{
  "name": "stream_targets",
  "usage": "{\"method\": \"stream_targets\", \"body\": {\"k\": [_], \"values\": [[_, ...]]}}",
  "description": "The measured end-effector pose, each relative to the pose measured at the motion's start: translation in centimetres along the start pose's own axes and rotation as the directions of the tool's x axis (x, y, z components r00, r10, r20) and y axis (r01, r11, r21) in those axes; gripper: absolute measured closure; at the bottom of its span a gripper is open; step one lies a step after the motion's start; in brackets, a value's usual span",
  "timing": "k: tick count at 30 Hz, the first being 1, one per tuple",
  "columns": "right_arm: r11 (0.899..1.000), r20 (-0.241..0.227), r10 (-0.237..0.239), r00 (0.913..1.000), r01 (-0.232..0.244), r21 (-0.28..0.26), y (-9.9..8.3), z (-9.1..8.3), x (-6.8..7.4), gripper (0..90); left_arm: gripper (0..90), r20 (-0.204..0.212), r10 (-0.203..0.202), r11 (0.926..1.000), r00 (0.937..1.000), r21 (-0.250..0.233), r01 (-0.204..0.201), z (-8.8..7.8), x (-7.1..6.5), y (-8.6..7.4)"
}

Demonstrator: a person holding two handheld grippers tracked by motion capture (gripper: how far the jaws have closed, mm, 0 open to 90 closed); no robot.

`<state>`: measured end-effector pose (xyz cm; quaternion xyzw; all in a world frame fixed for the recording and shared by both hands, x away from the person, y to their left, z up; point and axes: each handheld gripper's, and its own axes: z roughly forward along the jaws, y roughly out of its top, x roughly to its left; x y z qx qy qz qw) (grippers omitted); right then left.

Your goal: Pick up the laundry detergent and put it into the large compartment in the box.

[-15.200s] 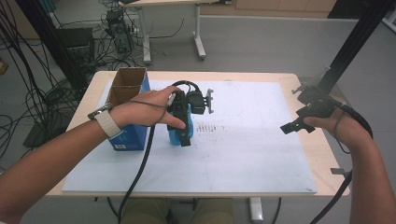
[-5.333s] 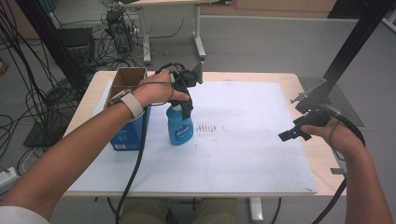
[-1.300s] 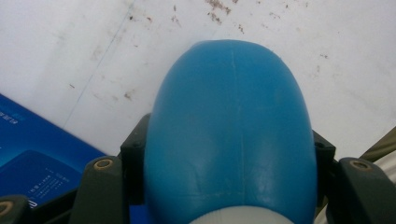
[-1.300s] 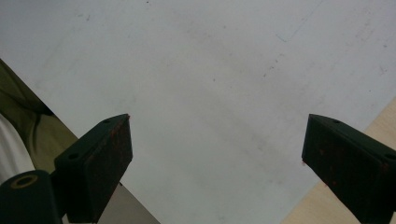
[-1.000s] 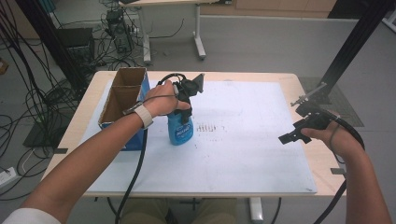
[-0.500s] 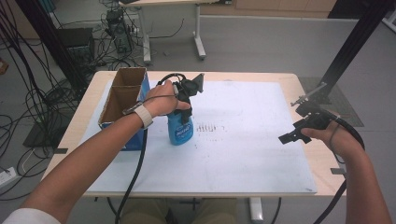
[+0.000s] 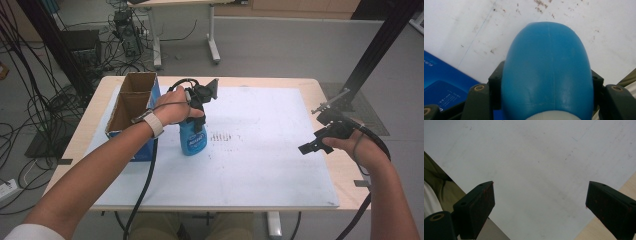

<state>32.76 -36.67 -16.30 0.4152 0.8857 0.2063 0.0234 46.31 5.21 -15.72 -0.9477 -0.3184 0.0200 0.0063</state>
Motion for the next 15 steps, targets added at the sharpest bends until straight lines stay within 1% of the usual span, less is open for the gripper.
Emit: {"method": "stream_targets", "body": {"k": [15], "values": [[1.000,0.001,0.000,1.0000,0.000,-0.001,-0.02,-0.01,0.03,8.4,38.6,0.000,-0.002,1.0000,1.0000,0.000,0.002,0.01,-0.03,0.01]]}}
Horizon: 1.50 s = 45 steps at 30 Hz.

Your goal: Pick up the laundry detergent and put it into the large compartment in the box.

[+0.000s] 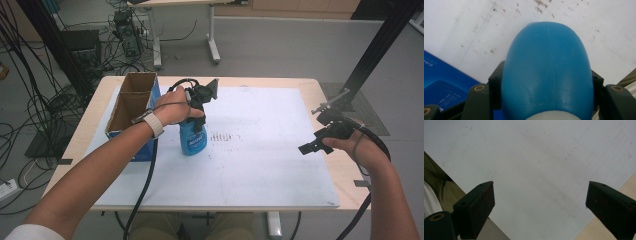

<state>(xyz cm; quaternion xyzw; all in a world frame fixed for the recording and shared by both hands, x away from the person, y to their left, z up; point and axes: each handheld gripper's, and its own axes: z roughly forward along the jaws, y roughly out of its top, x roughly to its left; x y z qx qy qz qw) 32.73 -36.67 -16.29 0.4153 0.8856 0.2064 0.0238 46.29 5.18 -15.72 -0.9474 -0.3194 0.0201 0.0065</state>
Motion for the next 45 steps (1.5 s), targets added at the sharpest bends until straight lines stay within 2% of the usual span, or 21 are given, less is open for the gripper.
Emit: {"method": "stream_targets", "body": {"k": [45], "values": [[1.000,0.003,0.007,1.0000,-0.007,-0.003,-0.19,-0.01,-0.04,8.4,38.6,0.001,-0.008,1.0000,1.0000,-0.003,0.008,0.00,0.05,-0.06]]}}
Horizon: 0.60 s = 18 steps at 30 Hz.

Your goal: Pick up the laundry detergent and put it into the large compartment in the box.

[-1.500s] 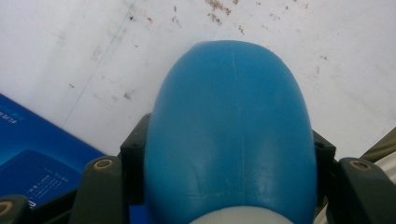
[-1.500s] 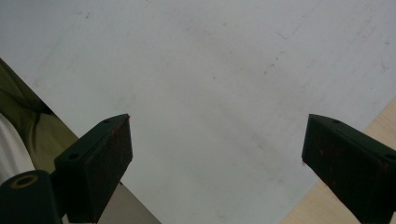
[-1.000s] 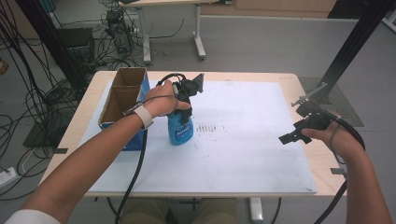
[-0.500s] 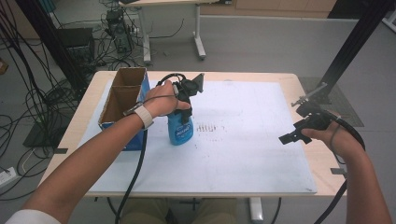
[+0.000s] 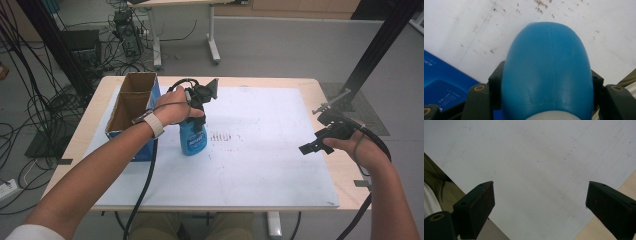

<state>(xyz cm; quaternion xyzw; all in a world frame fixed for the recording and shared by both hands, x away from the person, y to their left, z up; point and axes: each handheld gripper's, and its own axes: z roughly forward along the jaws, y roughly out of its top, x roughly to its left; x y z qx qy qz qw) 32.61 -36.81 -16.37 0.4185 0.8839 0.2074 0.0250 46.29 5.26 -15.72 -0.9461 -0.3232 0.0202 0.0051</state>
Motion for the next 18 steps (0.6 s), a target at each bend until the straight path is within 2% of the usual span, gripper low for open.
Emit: {"method": "stream_targets", "body": {"k": [18], "values": [[1.000,0.001,-0.001,1.0000,0.001,-0.001,-0.07,0.12,-0.04,8.4,38.7,0.002,0.006,1.0000,1.0000,0.003,-0.006,0.01,0.07,0.07]]}}
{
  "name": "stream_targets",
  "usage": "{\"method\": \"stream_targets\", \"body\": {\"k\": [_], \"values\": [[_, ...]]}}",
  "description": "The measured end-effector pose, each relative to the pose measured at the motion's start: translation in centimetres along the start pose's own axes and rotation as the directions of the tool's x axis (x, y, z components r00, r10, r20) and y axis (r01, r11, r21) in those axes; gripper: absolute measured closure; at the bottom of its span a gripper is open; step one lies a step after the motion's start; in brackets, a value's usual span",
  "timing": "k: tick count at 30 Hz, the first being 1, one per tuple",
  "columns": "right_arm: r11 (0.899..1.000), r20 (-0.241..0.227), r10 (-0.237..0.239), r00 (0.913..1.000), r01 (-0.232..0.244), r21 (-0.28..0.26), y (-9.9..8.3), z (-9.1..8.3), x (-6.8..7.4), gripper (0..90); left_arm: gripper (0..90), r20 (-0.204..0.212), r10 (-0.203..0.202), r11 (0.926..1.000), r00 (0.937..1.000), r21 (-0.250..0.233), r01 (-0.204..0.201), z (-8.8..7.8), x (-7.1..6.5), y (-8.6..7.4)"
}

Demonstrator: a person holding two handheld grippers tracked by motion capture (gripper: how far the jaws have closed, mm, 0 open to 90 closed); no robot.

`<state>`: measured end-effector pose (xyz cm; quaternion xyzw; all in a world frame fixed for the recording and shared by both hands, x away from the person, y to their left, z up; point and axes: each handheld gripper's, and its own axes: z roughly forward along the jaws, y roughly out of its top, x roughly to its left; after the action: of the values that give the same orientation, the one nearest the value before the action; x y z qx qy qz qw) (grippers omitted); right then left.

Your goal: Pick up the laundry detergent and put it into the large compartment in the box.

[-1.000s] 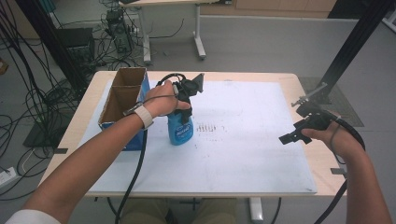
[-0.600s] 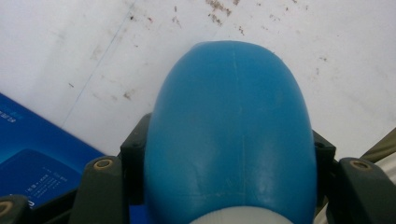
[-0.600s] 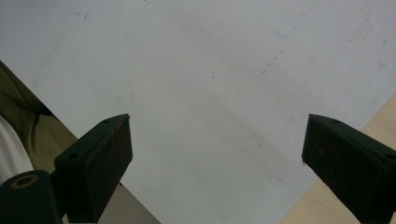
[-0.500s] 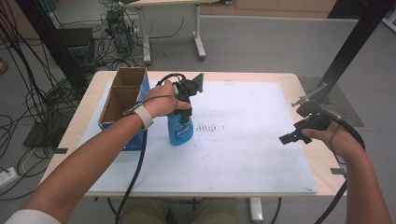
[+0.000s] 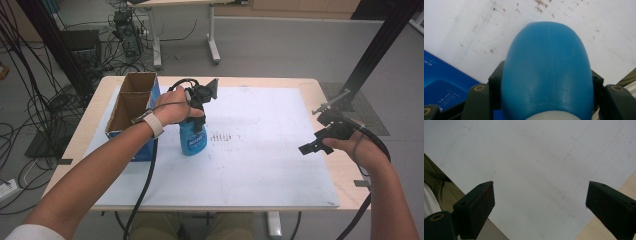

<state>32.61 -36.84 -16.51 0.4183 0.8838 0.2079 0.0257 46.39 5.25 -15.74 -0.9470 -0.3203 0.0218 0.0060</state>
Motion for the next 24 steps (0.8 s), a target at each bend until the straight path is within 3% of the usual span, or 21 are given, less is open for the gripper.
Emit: {"method": "stream_targets", "body": {"k": [14,24], "values": [[1.000,0.003,0.006,1.0000,-0.006,0.002,-0.2,0.0,0.0,8.4,38.7,-0.002,-0.004,1.0000,1.0000,0.003,0.004,-0.1,-0.1,0.0],[1.000,0.008,0.012,0.9999,-0.012,0.004,-0.3,-0.1,0.1,8.4,38.6,-0.004,-0.083,0.9965,0.9966,-0.013,0.083,-2.5,-0.3,-1.1]]}}
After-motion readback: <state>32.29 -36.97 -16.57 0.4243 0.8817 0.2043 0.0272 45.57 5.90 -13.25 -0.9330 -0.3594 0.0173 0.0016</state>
